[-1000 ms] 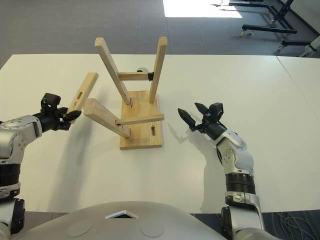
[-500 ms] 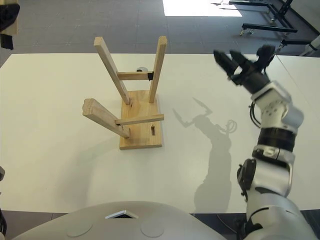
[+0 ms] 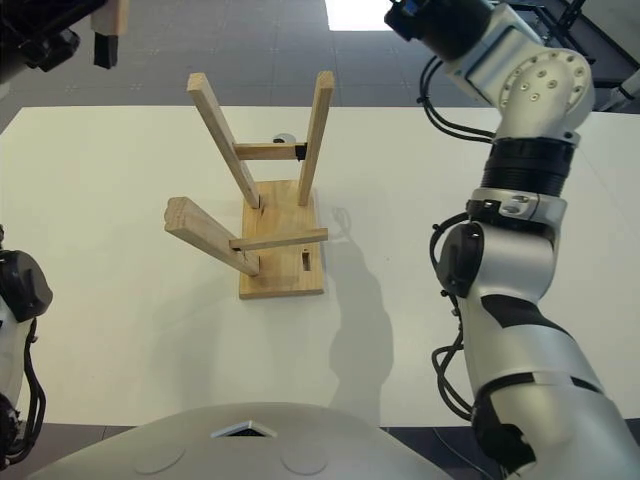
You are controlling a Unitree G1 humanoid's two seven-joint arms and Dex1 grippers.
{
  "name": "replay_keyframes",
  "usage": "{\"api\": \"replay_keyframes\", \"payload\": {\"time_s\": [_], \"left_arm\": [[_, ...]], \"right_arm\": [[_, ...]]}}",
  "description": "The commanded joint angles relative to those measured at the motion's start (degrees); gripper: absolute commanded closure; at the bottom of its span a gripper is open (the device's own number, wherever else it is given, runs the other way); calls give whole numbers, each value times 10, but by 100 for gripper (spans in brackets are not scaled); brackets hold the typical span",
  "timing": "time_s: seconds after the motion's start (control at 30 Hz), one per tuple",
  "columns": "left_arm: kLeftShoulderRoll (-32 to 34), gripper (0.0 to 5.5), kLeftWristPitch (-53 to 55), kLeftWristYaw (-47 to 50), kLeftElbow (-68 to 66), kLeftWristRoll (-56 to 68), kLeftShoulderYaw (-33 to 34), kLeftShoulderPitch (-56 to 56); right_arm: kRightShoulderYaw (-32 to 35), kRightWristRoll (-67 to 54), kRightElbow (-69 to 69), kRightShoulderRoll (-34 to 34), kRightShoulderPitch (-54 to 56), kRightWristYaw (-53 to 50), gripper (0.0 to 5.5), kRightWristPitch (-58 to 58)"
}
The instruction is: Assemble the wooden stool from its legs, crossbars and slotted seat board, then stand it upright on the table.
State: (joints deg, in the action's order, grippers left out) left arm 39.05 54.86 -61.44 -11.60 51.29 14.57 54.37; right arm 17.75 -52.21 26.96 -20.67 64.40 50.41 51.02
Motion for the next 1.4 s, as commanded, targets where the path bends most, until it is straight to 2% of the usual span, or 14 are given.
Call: {"api": "replay_keyframes", "payload": {"time_s": [0.03, 0.4, 0.8, 1.3, 1.4], "left_arm": [[-13, 343, -6, -29, -16, -15, -36, 22], [-25, 343, -26, -55, -22, -56, -76, -7], [-56, 343, -4, -40, 28, -44, -84, -20], [-51, 343, -9, -37, 39, -50, -81, -31], [-50, 343, -10, -39, 37, -51, -81, -31]], "right_arm": [[14, -10, 16, 33, 35, -21, 10, -10], [54, -100, -56, 96, 18, -92, 10, 37], [38, -125, -97, 158, 2, -155, 10, 32], [27, -137, -142, 161, -43, -177, 10, 41], [24, -139, -145, 160, -49, -181, 56, 39]]}}
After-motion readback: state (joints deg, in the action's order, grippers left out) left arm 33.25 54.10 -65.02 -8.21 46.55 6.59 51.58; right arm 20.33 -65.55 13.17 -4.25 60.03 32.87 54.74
